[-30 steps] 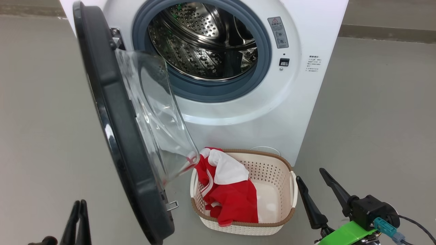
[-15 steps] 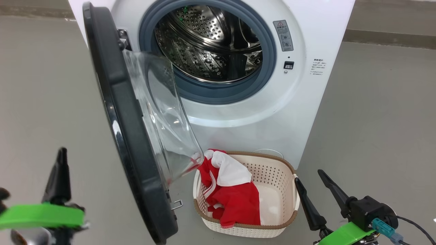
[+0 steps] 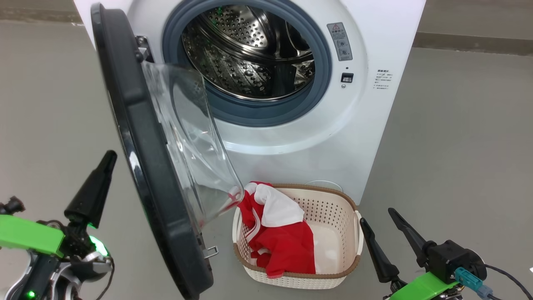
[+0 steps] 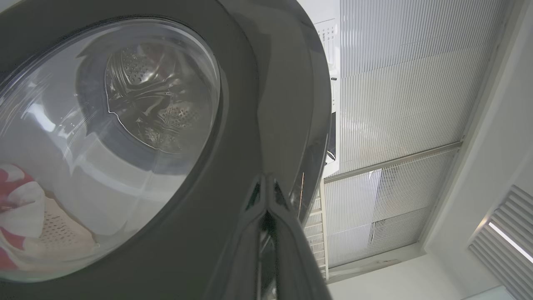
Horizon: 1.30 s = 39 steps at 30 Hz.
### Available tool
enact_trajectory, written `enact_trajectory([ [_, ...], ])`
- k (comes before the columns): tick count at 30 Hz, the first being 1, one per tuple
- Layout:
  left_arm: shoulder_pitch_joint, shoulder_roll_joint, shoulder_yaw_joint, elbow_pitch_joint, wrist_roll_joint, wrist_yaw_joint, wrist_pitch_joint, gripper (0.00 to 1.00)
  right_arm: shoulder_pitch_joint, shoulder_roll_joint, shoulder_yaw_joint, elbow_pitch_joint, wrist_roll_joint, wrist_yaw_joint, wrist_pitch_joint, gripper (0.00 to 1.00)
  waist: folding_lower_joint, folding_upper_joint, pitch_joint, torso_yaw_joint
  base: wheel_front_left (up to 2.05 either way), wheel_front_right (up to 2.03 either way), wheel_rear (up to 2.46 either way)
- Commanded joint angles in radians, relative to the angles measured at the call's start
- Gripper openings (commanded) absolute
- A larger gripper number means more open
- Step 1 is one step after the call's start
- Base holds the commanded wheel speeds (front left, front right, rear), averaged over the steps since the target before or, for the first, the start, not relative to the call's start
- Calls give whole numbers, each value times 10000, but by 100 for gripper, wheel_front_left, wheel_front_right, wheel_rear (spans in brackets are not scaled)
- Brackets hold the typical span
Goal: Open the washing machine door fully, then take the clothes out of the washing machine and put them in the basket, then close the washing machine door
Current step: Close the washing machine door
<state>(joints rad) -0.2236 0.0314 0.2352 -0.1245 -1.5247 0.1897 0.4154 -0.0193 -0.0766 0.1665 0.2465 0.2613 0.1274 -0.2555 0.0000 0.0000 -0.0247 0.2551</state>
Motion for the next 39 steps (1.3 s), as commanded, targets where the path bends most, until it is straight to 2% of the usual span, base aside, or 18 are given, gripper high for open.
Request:
enact_trajectory([
  [1, -125, 190, 252, -393, -60, 137, 117, 0, -100, -95, 175, -248, -2, 33, -63, 100, 0, 0, 16, -3, 0, 0, 0],
  [6, 88, 190, -82, -737, -432, 542, 126, 0, -156, -117, 260, -265, -101, 33, -63, 100, 0, 0, 80, -68, 0, 0, 0],
  [8, 134, 204, -208, -718, -302, 573, 41, 0, -188, -117, 284, -270, -106, 33, -63, 100, 0, 0, 117, -123, 0, 0, 0],
  [12, 106, 210, -326, -656, -247, 486, -173, 0, -296, -133, 279, -279, -112, 33, -63, 100, 0, 0, 293, -338, 0, 0, 0],
  [25, -528, 192, -1072, -547, -1149, -15, -887, 0, -506, -199, 202, -284, -92, 33, -63, 100, 0, 0, 790, -1151, 0, 0, 0],
  [39, -1348, 190, -1571, -80, -1154, -491, -1629, 0, -776, -126, 143, -414, -39, 33, -63, 100, 0, 0, 1263, -2142, 0, 0, 0],
])
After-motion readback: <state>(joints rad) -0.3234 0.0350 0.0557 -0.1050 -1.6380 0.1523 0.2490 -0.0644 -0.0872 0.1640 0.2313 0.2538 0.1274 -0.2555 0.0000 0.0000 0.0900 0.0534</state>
